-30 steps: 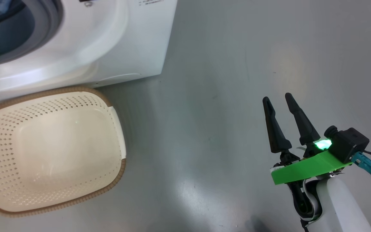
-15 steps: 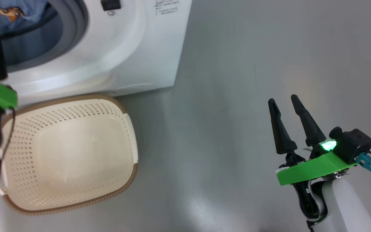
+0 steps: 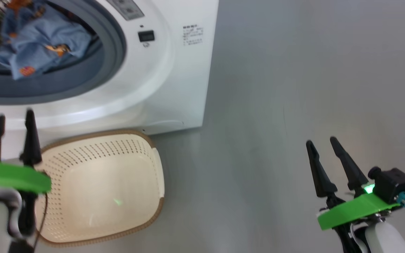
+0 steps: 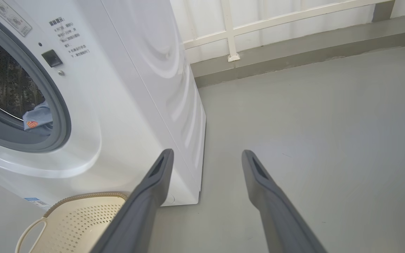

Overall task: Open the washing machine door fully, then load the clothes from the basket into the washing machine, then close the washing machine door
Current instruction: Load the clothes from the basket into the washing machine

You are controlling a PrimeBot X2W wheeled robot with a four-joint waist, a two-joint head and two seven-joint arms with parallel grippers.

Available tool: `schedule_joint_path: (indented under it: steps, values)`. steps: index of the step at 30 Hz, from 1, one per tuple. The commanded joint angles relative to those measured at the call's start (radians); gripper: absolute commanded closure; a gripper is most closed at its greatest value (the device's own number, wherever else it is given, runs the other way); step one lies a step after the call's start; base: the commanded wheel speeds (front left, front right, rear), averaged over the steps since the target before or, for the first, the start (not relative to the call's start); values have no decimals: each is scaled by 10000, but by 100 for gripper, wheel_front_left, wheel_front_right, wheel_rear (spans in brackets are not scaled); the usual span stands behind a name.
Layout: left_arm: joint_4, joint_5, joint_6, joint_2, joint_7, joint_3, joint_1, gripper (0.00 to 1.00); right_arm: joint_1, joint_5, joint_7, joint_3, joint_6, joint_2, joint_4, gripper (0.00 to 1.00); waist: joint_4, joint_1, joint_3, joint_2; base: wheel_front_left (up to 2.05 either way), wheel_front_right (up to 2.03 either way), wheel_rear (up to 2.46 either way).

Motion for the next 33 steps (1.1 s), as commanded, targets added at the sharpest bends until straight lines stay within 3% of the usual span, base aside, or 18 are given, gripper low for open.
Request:
schedule_joint_path:
  steps: [1,14,33]
  values:
    - [-400,201,-16,296,-62,458,432,0,330,85,-48,278,16,-178,-166,0,312,0,-708,0,0,0,0]
    - [-1910,885,-16,-551,-62,1564,3901,0,1615,441,-48,253,16,-820,-25,0,709,0,-2335,0,0,0,0]
    - [-3603,1367,-16,-1210,-62,2538,6578,0,3198,668,-48,-142,16,-1093,-134,0,894,0,-3536,0,0,0,0]
